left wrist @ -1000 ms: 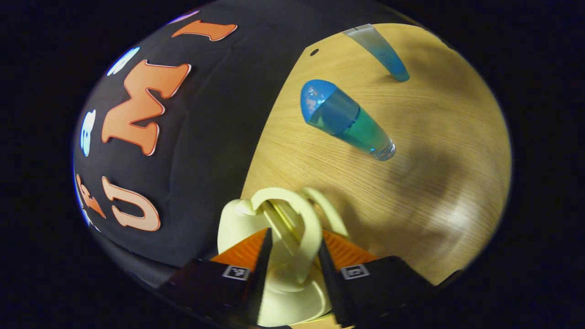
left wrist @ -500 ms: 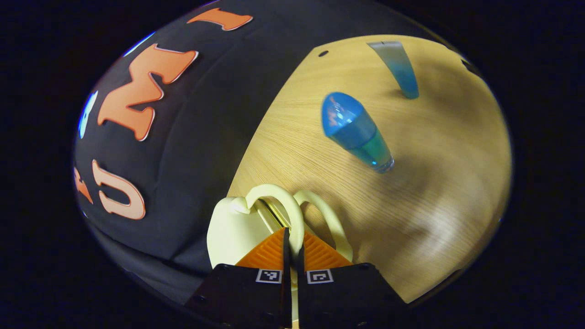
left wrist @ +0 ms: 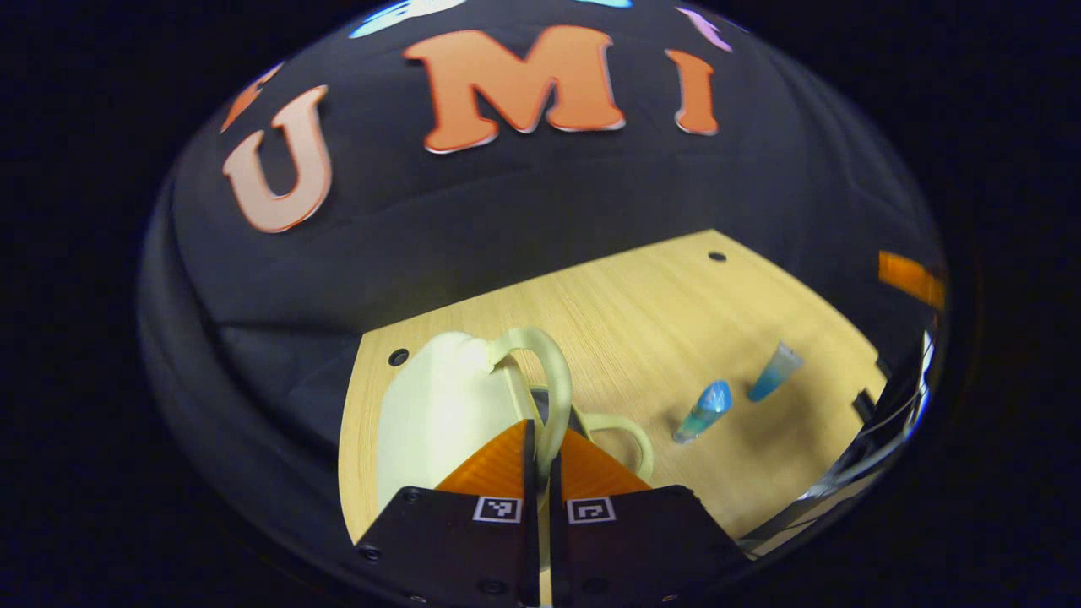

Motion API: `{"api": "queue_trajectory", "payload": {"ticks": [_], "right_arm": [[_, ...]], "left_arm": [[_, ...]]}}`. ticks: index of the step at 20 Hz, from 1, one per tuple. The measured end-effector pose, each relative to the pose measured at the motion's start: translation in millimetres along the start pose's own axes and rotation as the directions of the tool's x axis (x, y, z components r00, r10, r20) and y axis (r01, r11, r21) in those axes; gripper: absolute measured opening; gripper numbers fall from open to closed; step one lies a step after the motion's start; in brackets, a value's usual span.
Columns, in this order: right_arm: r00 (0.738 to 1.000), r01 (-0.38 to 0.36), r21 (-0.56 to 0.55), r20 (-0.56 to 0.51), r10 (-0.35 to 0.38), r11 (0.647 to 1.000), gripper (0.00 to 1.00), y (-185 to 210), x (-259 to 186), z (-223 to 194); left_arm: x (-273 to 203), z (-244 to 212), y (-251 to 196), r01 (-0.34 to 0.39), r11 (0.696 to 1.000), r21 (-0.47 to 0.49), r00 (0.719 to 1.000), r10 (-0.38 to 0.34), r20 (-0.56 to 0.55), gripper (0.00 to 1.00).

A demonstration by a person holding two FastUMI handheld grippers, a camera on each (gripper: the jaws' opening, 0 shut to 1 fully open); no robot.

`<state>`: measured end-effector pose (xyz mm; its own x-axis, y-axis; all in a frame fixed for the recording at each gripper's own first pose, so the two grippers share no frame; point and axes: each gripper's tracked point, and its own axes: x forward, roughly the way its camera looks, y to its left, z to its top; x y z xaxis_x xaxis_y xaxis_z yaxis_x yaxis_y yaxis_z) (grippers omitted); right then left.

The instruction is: First open the suitcase, pack the skin care products into it, and then close the suitcase.

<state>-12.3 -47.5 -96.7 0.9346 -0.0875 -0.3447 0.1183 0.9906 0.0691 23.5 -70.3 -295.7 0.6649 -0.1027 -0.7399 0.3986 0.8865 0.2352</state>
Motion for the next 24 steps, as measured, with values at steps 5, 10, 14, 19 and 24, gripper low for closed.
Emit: {"api": "queue_trajectory", "payload": {"ticks": [5, 10, 14, 19, 24], "right_arm": [[0.999, -0.051, 0.046, -0.012, 0.052, 0.998, 0.95, 29.1, 8.0, 2.8], [0.999, -0.043, 0.122, -0.003, 0.043, 0.992, 0.95, 47.7, 6.1, 6.7], [1.000, -0.022, 0.175, -0.006, 0.023, 0.984, 0.95, 66.2, 4.6, 5.3], [0.999, -0.038, 0.209, -0.008, 0.041, 0.977, 0.95, 95.5, -2.1, 5.5], [0.999, -0.022, 0.200, -0.032, 0.029, 0.980, 0.95, 100.2, -4.5, 1.1]], "left_arm": [[4.9, 11.7, 38.3, 0.003, 0.956, -0.293, 0.995, 0.026, 0.094, 0.05], [25.9, -5.5, 66.3, -0.083, 0.929, -0.361, 0.988, 0.124, 0.092, 0.05], [36.1, -12.7, 73.5, -0.113, 0.896, -0.429, 0.986, 0.154, 0.063, 0.05], [28.9, -42.3, 76.9, -0.205, 0.841, -0.500, 0.979, 0.182, -0.095, 0.04], [21.6, -68.0, 67.2, -0.285, 0.757, -0.588, 0.954, 0.163, -0.252, 0.04]]}}
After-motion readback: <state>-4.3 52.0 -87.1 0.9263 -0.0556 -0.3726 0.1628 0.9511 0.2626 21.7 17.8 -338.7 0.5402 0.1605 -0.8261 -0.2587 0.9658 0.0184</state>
